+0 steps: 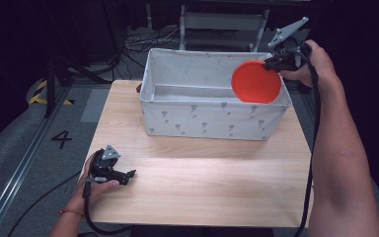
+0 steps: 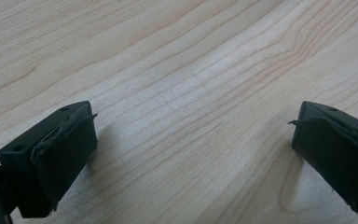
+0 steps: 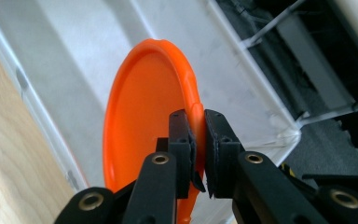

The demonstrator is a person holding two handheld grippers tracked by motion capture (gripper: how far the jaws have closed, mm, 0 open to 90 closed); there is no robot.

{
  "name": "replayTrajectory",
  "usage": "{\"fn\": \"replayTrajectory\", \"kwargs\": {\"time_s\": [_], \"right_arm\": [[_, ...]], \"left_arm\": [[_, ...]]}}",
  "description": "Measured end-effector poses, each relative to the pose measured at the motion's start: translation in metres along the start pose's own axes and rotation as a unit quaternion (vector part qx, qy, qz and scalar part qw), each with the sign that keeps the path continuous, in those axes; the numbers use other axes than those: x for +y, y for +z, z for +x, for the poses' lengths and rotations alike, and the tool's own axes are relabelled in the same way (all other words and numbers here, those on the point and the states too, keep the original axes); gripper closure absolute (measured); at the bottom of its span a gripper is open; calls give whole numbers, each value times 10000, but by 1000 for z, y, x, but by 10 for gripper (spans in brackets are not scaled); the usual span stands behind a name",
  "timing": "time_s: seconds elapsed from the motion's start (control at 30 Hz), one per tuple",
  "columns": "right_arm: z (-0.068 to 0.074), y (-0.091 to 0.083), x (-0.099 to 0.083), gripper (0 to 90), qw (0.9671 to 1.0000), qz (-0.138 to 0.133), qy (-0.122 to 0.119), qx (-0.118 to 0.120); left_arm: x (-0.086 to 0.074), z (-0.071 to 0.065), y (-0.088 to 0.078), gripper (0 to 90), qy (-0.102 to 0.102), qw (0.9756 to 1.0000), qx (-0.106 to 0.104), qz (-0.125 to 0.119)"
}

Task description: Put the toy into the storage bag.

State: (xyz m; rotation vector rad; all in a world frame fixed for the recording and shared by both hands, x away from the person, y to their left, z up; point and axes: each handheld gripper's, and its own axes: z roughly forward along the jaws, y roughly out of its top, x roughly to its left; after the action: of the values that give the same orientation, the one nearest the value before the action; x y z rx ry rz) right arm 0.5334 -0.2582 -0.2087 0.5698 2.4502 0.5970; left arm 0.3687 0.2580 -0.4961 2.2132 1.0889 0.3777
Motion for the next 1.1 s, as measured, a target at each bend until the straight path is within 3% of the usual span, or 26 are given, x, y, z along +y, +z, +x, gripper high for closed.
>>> {"fn": "replayTrajectory", "kwargs": {"time_s": [0.13,0.33,0.63,0.9,1.1], "right_arm": [[9,17,-7,824,9996,156,-143,191],[22,41,-20,825,9955,684,-454,475],[29,51,-29,824,9913,876,-617,762],[44,73,-25,822,9819,1320,-969,953],[44,80,-28,820,9785,1549,-946,975]], "left_arm": [[0,0,0,2,0,10000,-1,1],[0,0,0,2,4,10000,-12,4],[0,0,0,2,7,10000,-13,4],[0,0,0,2,6,10000,-13,3],[0,0,0,2,1,10000,-14,2]]}}
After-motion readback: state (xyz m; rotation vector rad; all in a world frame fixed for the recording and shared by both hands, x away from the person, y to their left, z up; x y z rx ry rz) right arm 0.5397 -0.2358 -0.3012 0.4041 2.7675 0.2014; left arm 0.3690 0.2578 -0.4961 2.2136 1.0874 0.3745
